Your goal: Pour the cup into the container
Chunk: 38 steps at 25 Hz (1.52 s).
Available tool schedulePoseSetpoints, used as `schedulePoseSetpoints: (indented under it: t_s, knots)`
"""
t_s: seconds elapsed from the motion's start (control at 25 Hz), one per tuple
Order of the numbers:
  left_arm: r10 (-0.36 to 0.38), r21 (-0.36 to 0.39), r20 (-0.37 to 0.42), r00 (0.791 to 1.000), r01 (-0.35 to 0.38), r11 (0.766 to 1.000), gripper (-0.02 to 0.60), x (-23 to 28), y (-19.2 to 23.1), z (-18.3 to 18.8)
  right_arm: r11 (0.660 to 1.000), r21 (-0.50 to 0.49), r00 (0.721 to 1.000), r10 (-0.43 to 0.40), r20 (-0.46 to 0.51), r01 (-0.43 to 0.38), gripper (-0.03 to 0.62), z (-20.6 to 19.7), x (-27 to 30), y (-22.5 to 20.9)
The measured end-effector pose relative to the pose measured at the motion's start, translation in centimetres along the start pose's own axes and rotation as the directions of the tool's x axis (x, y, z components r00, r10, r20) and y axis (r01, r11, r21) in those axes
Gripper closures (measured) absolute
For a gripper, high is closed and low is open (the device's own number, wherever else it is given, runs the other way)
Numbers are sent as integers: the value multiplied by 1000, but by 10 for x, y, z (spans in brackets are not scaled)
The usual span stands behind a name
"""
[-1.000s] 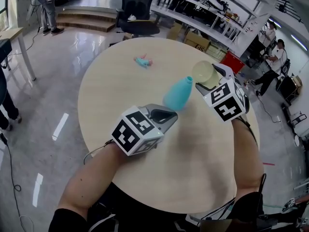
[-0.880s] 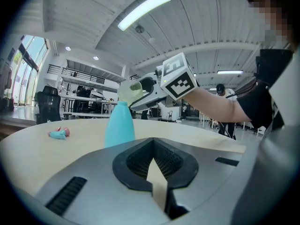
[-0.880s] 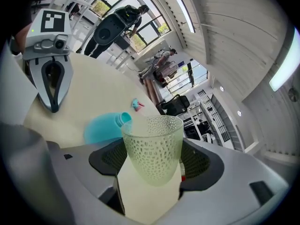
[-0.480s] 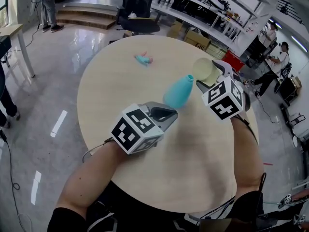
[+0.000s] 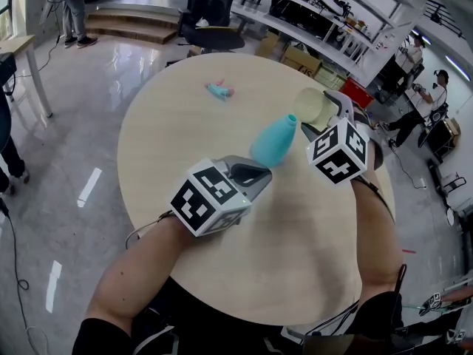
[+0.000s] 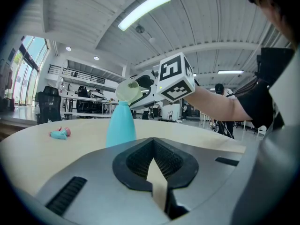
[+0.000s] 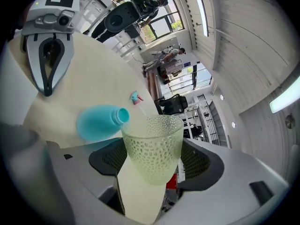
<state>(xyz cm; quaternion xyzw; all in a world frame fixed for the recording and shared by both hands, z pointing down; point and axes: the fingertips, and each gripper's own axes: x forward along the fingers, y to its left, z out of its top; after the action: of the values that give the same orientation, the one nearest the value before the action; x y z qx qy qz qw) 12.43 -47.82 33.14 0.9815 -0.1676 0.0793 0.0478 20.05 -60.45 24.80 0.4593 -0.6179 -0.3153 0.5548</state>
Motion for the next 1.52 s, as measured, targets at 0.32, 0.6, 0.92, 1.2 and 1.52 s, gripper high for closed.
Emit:
schedulePoseSetpoints:
  t_s: [0.32, 0.6, 0.92, 1.2, 1.52]
  knots:
    - [2, -1, -1, 1000, -2, 1000, 583, 1, 1, 1, 1000, -29, 1000, -12, -2, 12, 227, 1, 1, -3]
    - [1, -2, 1, 1000, -1, 1000, 583, 1, 0, 1, 998, -61, 1000, -22, -2, 21, 227, 3, -1, -2]
    - [-3, -1, 4, 1000, 3, 1000, 583, -1, 1, 1, 996, -86, 999, -33, 1, 33, 227, 6, -1, -2]
    - [-2, -2, 1, 1000, 2, 1000, 583, 0, -1, 4, 993, -109, 999, -51, 2, 51, 227, 6, -4, -6]
    - [-4, -3, 4, 1000, 4, 1000, 583, -1, 1, 6, 991, -119, 998, -62, 6, 62, 228, 8, -4, -7]
